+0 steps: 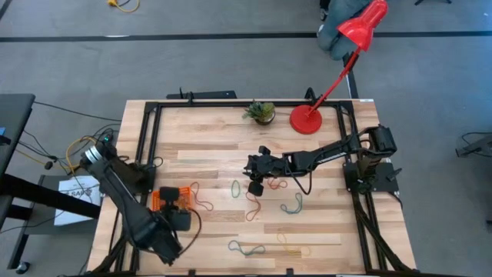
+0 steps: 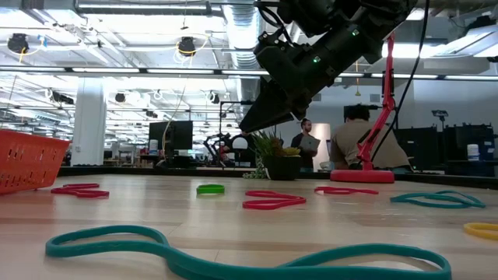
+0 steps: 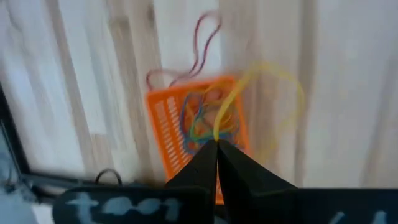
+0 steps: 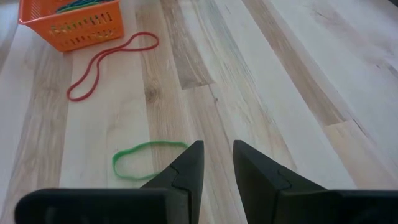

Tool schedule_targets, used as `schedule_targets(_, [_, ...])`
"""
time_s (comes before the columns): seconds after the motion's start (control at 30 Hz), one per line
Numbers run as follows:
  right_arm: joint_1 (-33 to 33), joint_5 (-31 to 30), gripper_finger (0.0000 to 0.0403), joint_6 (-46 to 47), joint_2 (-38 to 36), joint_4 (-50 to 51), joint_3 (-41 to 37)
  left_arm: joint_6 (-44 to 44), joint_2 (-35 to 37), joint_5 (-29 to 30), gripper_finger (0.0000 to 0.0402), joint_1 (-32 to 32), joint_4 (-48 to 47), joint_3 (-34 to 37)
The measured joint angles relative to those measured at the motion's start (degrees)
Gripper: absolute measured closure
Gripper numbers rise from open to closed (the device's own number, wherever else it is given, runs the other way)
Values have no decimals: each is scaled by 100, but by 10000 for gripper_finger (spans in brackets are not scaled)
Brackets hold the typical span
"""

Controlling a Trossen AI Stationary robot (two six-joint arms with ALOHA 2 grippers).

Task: Pick and place rubber bands into bin
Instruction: Put the yellow rubber band into the orange basket

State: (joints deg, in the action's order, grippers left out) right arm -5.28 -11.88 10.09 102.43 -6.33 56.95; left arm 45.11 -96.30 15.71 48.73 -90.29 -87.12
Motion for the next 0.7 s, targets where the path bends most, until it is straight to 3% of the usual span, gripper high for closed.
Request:
schedule_targets(0.23, [0, -2, 324, 0, 0, -7, 0, 502, 537, -355, 401, -15, 16, 1560])
schedule_targets(0.4, [0, -4, 324, 0, 0, -7, 0, 837, 802, -280, 401, -20, 626, 2485])
schedule_targets(0.7, [0, -1, 324, 3, 0, -7, 0, 1181, 817, -46, 362, -61, 1335, 3086])
